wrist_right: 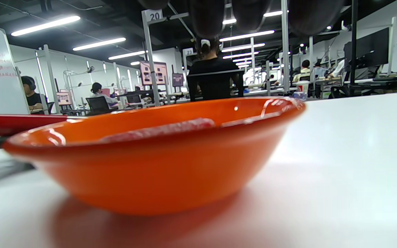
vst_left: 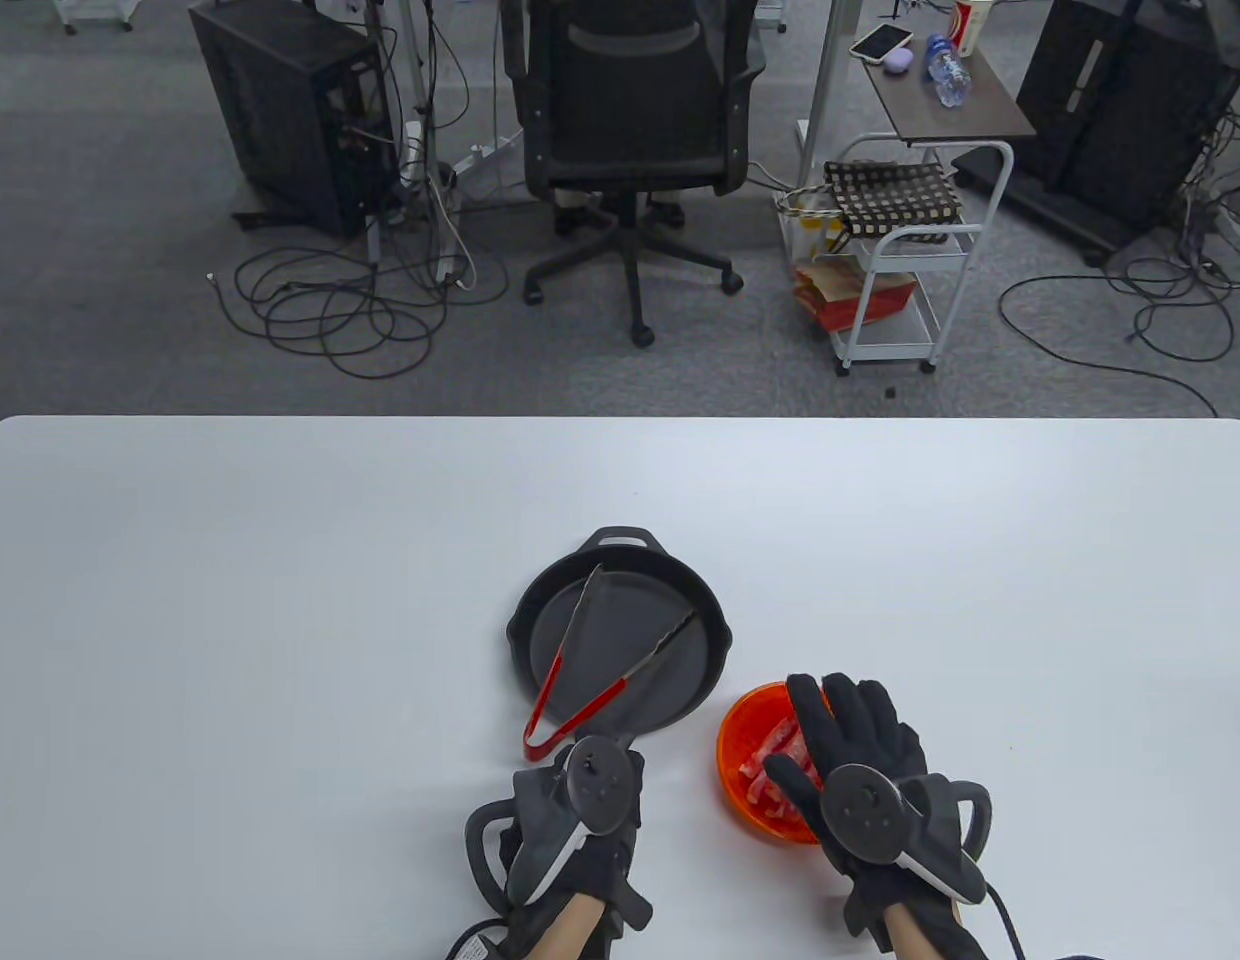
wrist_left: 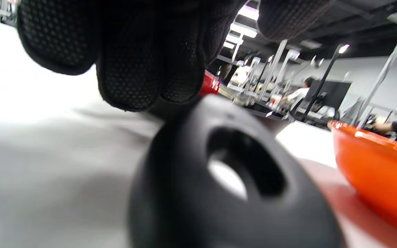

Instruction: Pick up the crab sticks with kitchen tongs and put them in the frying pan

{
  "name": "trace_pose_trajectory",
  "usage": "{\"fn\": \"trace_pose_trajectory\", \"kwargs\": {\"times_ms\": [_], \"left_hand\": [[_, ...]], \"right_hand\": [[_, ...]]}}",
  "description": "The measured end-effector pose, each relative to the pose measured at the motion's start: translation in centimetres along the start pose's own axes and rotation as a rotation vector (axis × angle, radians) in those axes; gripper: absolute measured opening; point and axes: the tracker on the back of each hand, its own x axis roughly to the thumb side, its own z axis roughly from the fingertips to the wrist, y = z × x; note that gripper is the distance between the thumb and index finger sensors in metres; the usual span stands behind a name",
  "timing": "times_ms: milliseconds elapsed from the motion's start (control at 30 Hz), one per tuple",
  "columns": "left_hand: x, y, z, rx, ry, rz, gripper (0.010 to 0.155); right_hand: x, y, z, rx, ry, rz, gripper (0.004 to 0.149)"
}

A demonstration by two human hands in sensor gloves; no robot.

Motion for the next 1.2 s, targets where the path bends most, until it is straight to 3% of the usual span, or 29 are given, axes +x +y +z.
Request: {"fn": "trace_pose_trajectory", "kwargs": {"times_ms": [167,300,433,567,733,867,1067,1200], "left_hand": [[0.0,1.5,0.0,0.183,-0.119,-0.018,0.056],[-0.6,2.6,0.0,0.308,-0.127,-0.03,0.055],[-1.4,2.5,-1.3,0.255,-0.086,-0.041,0.069],[-1.7,1.5,-3.2,0.116,-0.02,-0.048,0.083],[-1.0,0.6,-5.1,-0.018,0.031,-0.277,0.099],[-1.0,-0.4,-6.3,-0.144,0.089,-0.261,0.106],[-0.8,-1.5,-7.3,-0.232,0.119,-0.345,0.114],[-0.5,-1.7,-7.7,-0.213,0.11,-0.419,0.115]], "right_hand": [[0.1,0.1,0.0,0.008,-0.002,0.004,0.074],[0.1,0.0,0.0,0.003,-0.008,0.005,0.074],[0.2,0.1,0.0,0.011,-0.01,0.007,0.074],[0.2,0.0,0.0,0.007,-0.01,0.002,0.074],[0.2,0.0,0.0,0.002,-0.012,0.0,0.074],[0.2,0.0,0.0,0.002,-0.012,-0.002,0.074],[0.2,0.1,0.0,-0.001,-0.014,-0.003,0.074],[0.2,0.1,0.0,0.002,-0.017,0.0,0.074]]}}
